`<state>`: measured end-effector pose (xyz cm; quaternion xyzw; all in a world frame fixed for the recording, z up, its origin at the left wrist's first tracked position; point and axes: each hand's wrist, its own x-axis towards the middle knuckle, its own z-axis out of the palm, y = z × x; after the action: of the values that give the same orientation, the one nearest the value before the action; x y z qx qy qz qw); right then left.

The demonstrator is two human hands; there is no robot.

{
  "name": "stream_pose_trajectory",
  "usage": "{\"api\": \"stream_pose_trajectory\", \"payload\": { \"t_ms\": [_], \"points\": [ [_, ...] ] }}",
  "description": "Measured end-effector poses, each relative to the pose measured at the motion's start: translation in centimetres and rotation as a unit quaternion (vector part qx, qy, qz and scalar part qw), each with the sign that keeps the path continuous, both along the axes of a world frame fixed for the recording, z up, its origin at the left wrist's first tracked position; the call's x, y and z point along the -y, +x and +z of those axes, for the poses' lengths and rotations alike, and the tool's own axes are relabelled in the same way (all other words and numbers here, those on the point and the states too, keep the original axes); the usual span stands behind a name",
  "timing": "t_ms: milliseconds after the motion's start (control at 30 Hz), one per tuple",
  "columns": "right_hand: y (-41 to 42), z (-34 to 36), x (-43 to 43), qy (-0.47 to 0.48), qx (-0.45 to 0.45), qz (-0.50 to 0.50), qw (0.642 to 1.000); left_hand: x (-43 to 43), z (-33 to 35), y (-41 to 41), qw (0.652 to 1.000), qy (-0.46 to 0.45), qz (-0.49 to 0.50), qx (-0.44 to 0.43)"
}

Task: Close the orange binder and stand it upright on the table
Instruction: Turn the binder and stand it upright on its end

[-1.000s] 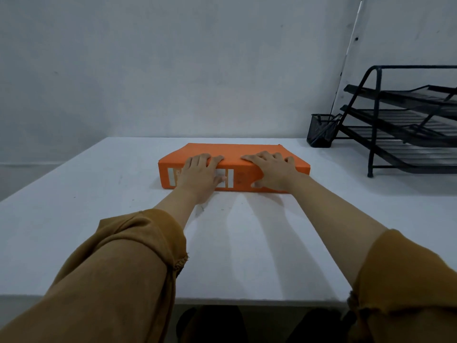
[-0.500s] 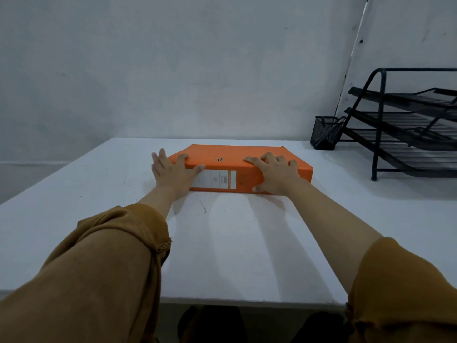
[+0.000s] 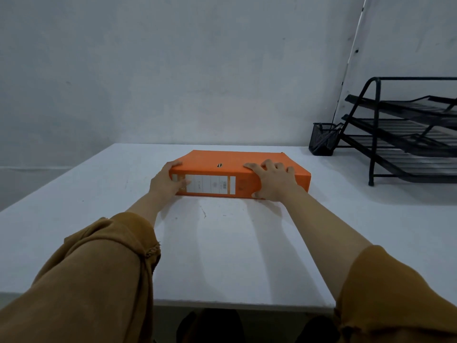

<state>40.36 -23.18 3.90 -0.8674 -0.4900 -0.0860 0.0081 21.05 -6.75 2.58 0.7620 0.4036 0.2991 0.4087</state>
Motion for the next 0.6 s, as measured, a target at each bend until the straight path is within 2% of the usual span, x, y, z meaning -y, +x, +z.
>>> {"api": "stream_pose_trajectory", "payload": {
  "t_ms": [167, 333, 600],
  "points": [
    [-0.2, 0.1, 0.0, -0.008, -0.004, -0.002, 1.0, -0.3, 1.1, -0.4, 0.999, 0.015, 0.004, -0.035],
    [-0.1, 0.5, 0.3, -0.003, -0.018, -0.013, 1.0, 0.1, 2.7, -0.4, 0.999, 0.041, 0.017, -0.029],
    [-0.7, 2.3, 0.5, 0.076, -0.121, -0.015, 0.99, -0.2, 8.8, -0.7, 0.988, 0.147, 0.004, 0.044]
  ]
}}
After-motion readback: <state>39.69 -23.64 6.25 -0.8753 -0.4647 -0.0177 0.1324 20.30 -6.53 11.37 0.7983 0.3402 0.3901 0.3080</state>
